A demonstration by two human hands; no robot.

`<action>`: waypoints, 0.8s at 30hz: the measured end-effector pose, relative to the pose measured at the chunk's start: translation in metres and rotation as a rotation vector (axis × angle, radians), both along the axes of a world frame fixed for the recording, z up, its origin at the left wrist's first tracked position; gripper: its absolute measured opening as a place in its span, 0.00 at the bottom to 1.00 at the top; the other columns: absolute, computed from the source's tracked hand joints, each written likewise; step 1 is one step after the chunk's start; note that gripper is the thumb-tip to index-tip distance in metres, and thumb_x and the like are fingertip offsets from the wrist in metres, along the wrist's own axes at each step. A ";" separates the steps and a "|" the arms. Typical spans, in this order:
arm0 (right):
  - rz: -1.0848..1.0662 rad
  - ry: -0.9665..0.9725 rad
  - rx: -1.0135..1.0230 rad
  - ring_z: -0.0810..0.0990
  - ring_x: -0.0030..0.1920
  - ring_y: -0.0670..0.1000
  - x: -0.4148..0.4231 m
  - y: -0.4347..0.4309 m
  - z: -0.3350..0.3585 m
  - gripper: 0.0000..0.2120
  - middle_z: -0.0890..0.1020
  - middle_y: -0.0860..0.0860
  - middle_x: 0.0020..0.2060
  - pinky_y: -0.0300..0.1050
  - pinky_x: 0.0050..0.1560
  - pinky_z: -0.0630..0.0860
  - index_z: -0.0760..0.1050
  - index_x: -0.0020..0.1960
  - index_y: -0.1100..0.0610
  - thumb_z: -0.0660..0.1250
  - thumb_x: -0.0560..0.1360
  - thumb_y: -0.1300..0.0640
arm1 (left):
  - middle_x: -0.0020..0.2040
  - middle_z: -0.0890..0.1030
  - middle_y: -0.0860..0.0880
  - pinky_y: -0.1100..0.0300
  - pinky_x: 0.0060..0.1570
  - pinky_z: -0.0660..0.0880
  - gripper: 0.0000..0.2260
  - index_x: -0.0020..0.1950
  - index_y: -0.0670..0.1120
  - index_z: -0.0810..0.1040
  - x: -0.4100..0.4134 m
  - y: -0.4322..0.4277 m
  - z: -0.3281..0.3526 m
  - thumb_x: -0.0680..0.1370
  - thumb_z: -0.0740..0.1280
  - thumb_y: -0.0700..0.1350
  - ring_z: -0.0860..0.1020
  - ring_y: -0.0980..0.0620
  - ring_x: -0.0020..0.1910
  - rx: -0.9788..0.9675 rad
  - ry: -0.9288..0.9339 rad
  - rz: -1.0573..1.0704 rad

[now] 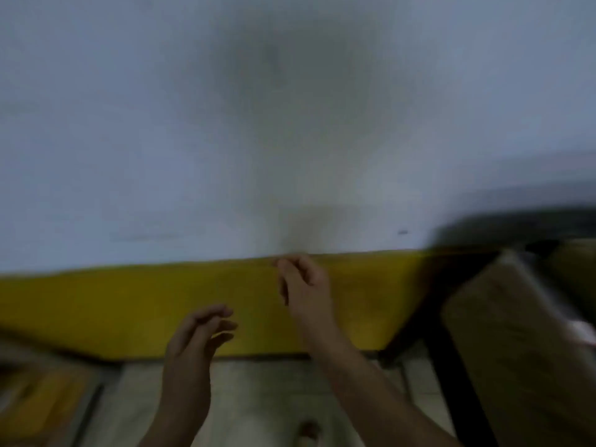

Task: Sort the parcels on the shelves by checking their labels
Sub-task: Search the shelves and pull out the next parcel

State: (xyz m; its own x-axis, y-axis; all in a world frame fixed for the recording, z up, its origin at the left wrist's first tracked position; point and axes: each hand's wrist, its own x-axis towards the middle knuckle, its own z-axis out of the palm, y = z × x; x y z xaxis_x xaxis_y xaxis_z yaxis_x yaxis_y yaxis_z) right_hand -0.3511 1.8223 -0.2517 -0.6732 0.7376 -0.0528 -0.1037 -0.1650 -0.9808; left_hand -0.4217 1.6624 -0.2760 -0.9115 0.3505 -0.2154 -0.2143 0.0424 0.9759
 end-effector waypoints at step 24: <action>1.767 -0.324 0.254 0.78 0.31 0.52 0.054 -0.646 -0.026 0.08 0.81 0.55 0.32 0.42 0.30 0.72 0.82 0.48 0.59 0.64 0.81 0.63 | 0.42 0.81 0.42 0.55 0.44 0.74 0.09 0.53 0.38 0.81 0.278 -0.636 0.010 0.81 0.61 0.35 0.79 0.47 0.37 0.271 -0.020 1.473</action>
State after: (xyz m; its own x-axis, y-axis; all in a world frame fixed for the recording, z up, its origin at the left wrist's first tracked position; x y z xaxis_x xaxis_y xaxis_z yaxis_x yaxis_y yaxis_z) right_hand -0.2970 1.1760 -0.2772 -0.5736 -0.7458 -0.3388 0.1873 0.2832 -0.9406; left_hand -0.1435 1.0260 -0.2658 -0.4713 -0.8250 -0.3118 0.0843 -0.3940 0.9152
